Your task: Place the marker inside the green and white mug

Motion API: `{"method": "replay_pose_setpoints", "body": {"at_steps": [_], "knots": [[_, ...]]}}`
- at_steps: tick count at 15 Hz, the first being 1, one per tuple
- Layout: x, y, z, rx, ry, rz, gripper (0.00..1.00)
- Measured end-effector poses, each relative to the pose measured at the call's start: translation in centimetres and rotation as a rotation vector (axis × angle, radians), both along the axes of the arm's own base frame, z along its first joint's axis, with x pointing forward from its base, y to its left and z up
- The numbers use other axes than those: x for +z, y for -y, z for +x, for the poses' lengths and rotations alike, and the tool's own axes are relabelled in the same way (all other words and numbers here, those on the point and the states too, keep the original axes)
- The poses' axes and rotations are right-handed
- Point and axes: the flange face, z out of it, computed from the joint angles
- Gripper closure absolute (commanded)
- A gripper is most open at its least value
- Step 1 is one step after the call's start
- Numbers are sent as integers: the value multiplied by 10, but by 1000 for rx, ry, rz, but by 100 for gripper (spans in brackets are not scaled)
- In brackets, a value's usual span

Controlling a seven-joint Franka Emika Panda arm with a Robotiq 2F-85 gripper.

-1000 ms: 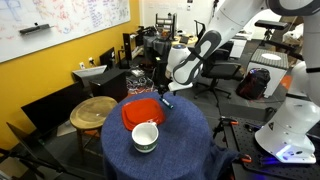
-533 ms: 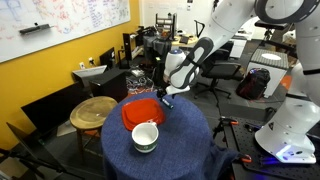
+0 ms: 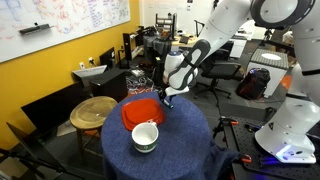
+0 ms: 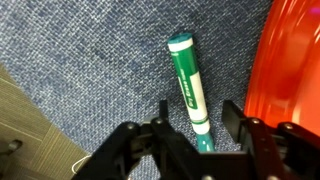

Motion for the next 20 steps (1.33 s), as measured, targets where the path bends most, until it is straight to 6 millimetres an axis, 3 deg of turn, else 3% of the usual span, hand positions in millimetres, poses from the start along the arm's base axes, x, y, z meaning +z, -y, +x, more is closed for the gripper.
{"method": "replay_pose_setpoints", "body": {"at_steps": [2,3,10,12,15,20], "knots": [[0,1,2,0,1,-1,56],[0,1,3,1,2,-2,52],[-2,2,8,4,-10,3,56],[-3,2,10,5,-16,5,81],[-6,2,12,7,-23,7,100],[-5,3,14,7,-26,5,95]]}}
